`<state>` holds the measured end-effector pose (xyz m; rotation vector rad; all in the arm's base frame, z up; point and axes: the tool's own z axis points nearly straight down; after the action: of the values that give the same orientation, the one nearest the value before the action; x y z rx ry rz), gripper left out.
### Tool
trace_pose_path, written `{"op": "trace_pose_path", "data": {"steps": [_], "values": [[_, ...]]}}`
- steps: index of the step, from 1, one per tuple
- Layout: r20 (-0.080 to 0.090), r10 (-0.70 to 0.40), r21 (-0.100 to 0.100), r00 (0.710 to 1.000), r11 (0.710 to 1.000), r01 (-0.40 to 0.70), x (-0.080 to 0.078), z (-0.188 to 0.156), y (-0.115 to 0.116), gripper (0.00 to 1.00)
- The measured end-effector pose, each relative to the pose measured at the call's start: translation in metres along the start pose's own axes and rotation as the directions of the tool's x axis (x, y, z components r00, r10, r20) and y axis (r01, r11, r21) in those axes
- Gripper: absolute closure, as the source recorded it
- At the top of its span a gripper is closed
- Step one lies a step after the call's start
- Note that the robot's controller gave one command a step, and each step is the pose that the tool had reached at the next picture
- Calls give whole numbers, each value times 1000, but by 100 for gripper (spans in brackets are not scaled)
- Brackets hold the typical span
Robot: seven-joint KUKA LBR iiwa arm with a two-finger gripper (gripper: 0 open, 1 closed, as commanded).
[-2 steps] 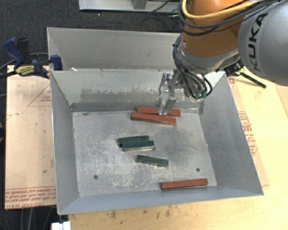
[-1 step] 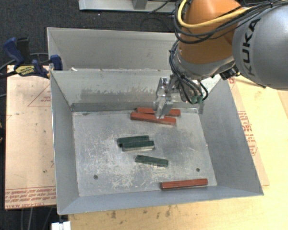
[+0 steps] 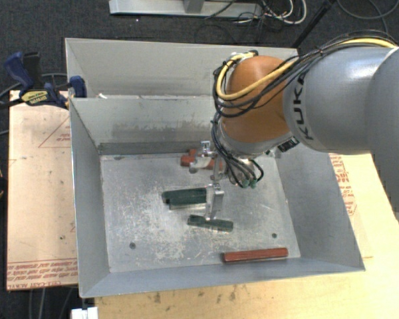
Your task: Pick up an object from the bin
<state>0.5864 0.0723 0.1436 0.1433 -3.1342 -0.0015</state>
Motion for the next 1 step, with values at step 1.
{"op": "trace_pose_path", "data": {"steps": [1], "values": [[5,1,0,1000,1000,-1,-2,-2,0,0]]}}
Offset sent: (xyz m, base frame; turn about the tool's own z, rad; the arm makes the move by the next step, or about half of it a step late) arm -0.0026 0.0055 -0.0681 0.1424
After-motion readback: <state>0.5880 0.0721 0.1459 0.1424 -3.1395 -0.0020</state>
